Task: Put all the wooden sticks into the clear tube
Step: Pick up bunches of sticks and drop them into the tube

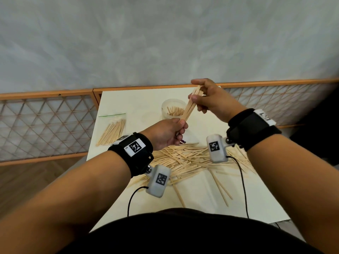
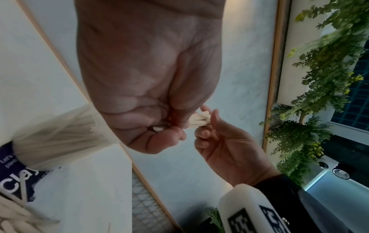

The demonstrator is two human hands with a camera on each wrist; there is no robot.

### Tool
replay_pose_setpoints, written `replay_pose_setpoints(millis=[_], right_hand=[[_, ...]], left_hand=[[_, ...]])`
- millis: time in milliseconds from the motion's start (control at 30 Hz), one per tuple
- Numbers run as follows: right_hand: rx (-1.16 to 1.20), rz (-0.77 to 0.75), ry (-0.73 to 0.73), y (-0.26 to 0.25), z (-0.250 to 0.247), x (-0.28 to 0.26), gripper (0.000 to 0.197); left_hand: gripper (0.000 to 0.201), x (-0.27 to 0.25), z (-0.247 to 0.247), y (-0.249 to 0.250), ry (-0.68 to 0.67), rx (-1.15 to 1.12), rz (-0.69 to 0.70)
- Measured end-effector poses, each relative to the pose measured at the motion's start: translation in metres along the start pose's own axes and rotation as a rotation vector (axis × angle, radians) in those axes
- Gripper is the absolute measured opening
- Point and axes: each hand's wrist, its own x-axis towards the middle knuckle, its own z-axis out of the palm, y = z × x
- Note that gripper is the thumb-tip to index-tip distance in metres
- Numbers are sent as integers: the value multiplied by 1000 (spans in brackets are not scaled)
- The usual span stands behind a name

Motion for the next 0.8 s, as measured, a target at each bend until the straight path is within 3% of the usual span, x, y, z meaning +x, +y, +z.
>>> replay_pose_setpoints(millis=[133,300,433,500,667,800], right_hand=[[-131,4,-21,-4,-4,4,10],[-193,33,14,4,7,9,15],[-174,82,-166,1,-6,20,6],[-178,105,-236,-3,-11,26,13],[-428,95,-221,-10,1,47,12],[-519,50,-157,-16,2,74,6]], left_hand=[[27,3,0,-1,-20,21,-7],[20,6,5,-1,-38,109,21],[19,11,-9,-6,9,194,-1],[20,13,-18,-8,40,187,-10],[22,20,-29,-10,89,144,35],[23,28,-44,-13,290,168,63]])
